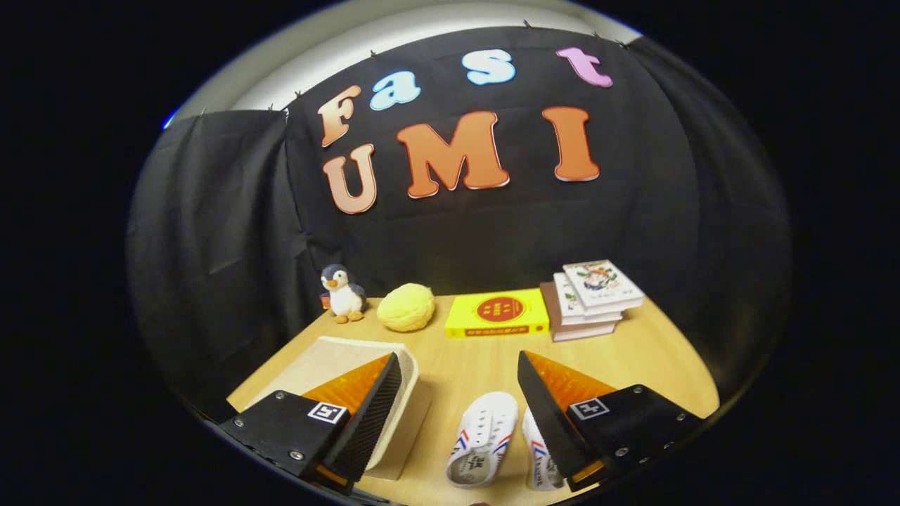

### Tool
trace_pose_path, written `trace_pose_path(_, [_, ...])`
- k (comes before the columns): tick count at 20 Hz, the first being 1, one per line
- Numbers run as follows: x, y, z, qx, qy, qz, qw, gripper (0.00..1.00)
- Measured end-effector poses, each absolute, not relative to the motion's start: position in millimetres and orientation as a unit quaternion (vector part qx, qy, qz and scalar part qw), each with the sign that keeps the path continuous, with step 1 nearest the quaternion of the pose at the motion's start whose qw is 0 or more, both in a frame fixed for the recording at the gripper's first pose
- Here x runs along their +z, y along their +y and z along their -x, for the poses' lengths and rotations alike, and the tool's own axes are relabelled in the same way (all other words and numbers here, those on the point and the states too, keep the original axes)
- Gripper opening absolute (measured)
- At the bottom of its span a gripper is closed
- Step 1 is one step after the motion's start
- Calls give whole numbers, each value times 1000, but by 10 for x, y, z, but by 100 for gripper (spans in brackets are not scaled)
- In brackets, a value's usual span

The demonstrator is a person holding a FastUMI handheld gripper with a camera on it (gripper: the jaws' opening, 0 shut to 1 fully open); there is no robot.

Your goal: Open the storage box then place both shoes into the box .Put the left shoe in first, then the right shoe, with the right side of both shoes facing outward in a uniform manner.

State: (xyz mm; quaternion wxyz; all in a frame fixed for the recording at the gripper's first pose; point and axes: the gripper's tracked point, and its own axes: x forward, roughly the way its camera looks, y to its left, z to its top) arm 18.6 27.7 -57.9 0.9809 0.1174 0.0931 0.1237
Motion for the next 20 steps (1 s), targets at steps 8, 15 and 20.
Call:
trace_pose_path(8, [-1086, 587, -350, 237, 196, -262, 915, 98])
trace_pose_path(15, [-1387, 862, -337, 306, 268, -375, 833, 98])
trace_pose_path(20, [-1483, 1030, -365, 343, 293, -411, 792, 98])
